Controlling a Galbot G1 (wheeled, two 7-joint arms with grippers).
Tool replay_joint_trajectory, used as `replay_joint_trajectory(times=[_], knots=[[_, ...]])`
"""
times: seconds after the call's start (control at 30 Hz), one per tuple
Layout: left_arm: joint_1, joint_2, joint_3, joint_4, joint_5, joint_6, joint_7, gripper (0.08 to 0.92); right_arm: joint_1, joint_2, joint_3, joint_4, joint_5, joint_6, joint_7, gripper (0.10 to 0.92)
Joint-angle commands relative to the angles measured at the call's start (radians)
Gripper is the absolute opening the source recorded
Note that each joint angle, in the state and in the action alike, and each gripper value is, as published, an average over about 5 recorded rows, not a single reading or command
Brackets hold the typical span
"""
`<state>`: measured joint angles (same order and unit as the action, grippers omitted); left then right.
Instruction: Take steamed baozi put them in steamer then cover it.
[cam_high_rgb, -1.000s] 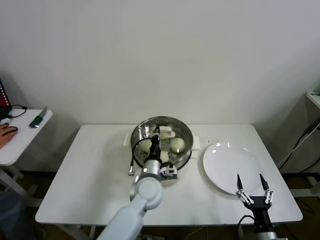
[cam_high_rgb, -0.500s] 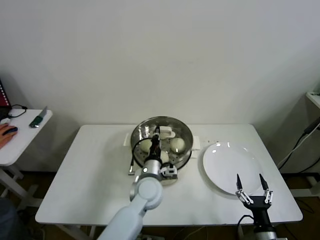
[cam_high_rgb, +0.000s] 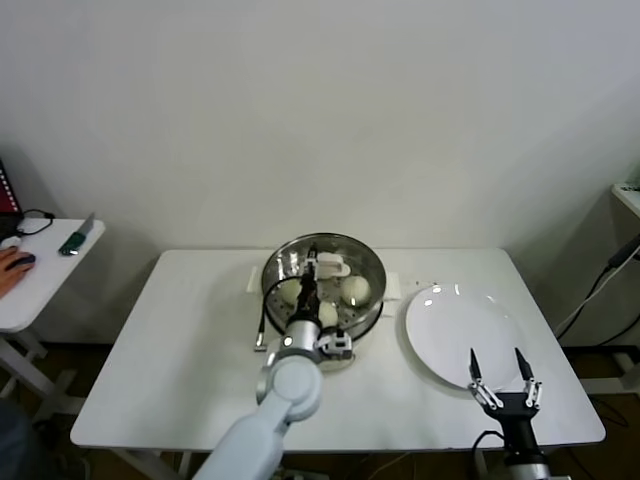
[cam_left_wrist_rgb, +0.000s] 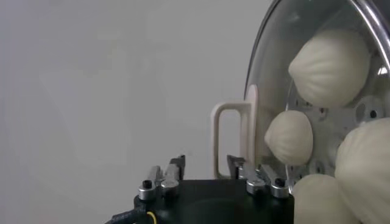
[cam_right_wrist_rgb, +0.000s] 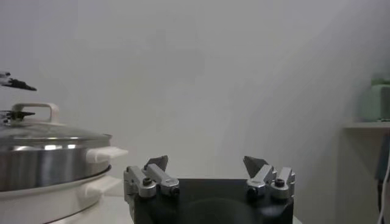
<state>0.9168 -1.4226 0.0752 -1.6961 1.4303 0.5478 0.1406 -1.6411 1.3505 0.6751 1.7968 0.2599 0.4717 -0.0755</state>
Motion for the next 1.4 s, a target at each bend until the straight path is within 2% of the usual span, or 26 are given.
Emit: replay_joint_trajectory(times=[0.03, 0.23, 0.4, 0.53, 0.63, 0.83, 0.97, 1.03, 1.17, 1.4], knots=[[0.012, 0.028, 0.017, -0.073, -0.076, 0.001, 0.004, 0.531, 0.004, 0.005, -0.011, -0.003, 0.002, -0.001, -0.001, 0.823], [0.016, 0.068, 0.024, -0.150, -0.158, 0.009, 0.001, 0.704, 0.010, 0.012, -0.022, -0.007, -0.004, -0.005, -0.002, 0.823], [0.045, 0.153, 0.003, -0.251, -0.254, 0.016, 0.000, 0.810, 0.011, 0.012, -0.025, -0.005, -0.006, -0.015, -0.003, 0.823], [0.096, 0.228, -0.035, -0.326, -0.374, -0.009, -0.027, 0.822, 0.010, 0.010, -0.032, 0.000, 0.026, -0.043, 0.005, 0.823], [0.131, 0.262, -0.075, -0.361, -0.496, -0.068, -0.090, 0.823, 0.007, 0.008, -0.042, 0.015, 0.057, -0.059, 0.044, 0.823], [0.203, 0.282, -0.218, -0.410, -0.807, -0.149, -0.246, 0.823, -0.001, 0.004, -0.049, 0.032, 0.048, -0.096, 0.062, 0.823], [0.280, 0.275, -0.365, -0.430, -1.064, -0.197, -0.324, 0.823, -0.004, 0.003, -0.048, 0.025, 0.041, -0.098, 0.070, 0.823], [0.334, 0.257, -0.459, -0.429, -1.201, -0.248, -0.321, 0.823, -0.007, 0.002, -0.044, 0.024, 0.042, -0.102, 0.072, 0.823], [0.447, 0.228, -0.622, -0.402, -1.450, -0.381, -0.253, 0.823, -0.012, -0.002, -0.039, 0.021, 0.043, -0.103, 0.070, 0.823], [0.614, 0.204, -0.740, -0.339, -1.746, -0.490, -0.185, 0.823, -0.011, -0.009, -0.037, 0.002, 0.040, -0.119, 0.068, 0.823]])
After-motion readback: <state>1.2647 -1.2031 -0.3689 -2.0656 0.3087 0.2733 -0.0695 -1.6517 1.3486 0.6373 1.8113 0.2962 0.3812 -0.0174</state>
